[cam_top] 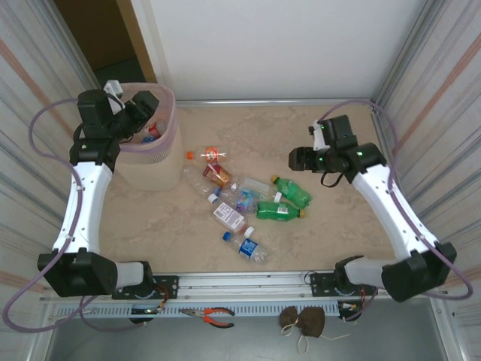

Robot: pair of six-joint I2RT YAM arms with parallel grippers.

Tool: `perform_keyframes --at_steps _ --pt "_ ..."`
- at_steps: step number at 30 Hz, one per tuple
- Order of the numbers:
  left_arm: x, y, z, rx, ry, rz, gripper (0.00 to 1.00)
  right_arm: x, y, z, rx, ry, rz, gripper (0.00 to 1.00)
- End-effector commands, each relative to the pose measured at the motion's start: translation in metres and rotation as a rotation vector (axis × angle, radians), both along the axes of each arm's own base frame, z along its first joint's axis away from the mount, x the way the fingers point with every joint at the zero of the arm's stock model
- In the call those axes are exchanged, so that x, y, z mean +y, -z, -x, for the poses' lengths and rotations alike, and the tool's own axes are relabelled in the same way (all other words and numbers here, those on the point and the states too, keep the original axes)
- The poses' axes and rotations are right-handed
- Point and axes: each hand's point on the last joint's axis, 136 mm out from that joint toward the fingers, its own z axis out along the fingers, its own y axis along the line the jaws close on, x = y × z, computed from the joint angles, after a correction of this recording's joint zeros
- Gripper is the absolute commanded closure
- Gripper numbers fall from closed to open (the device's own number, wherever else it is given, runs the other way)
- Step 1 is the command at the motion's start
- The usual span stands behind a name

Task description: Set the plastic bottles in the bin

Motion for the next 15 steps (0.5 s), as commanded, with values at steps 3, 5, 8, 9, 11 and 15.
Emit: perform_keyframes --at_steps 3,5,8,9,11,15 --pt "-0.019 -0.006 0.015 -0.058 0.105 -0.037 0.40 0.005 0.046 -0.004 0.139 -0.141 0.239 0.33" --pt "-0.023 -0.003 0.018 -0.071 0.128 -0.056 0.39 0.010 0.062 -0.008 0.197 -0.183 0.311 0.36" --pt "-0.028 0.005 0.023 -0.079 0.158 -0.064 0.40 0.017 0.087 -0.018 0.259 -0.238 0.405 0.38" --pt "-0.028 0.008 0.023 -0.074 0.158 -0.059 0.40 0.021 0.094 -0.023 0.274 -0.257 0.426 0.40" --pt "-0.027 0.015 0.024 -0.058 0.154 -0.050 0.41 0.027 0.107 -0.031 0.307 -0.284 0.446 0.41" --pt "-0.029 0.017 0.025 -0.052 0.158 -0.035 0.42 0.041 0.124 -0.048 0.335 -0.313 0.443 0.47"
